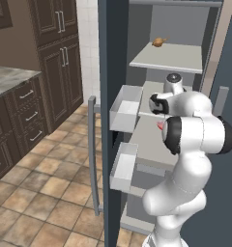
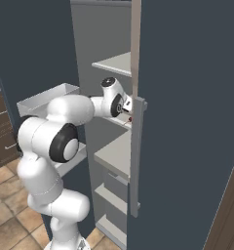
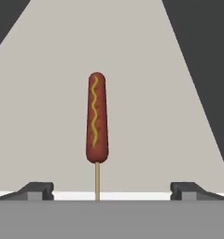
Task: Store the hot dog in the freezer for long-term storage. Close the freezer door after placing the cooked food.
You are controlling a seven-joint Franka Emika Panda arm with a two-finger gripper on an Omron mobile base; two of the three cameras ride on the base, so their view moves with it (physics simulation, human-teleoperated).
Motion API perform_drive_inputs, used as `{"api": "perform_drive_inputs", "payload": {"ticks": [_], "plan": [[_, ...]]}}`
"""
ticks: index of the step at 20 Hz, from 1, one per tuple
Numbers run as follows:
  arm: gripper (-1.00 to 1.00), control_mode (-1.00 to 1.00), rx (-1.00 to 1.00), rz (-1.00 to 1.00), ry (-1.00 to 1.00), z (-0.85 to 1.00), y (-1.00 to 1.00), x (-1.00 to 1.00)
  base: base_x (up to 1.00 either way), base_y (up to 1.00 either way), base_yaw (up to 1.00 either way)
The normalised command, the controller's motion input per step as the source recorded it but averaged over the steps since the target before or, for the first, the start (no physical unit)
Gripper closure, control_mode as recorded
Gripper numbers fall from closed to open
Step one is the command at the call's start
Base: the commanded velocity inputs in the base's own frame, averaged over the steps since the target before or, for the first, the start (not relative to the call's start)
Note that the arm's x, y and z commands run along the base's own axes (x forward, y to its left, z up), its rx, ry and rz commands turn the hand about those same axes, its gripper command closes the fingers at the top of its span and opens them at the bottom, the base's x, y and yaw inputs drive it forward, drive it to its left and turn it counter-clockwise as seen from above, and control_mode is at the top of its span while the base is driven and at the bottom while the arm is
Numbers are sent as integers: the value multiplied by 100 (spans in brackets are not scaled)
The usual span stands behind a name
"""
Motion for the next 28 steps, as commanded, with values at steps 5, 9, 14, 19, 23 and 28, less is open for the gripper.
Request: {"api": "perform_drive_inputs", "payload": {"ticks": [5,9,14,19,23,28], "plan": [[-100,-100,0,0,0,13,11,-27,0,0,0],[-100,-100,0,0,0,7,14,-22,0,0,0],[-100,-100,0,0,0,8,19,-19,0,0,0],[-100,-100,0,0,0,4,19,-17,0,0,0],[-100,-100,0,0,0,0,18,-22,0,0,0],[-100,-100,0,0,0,0,1,-37,0,0,0]]}}
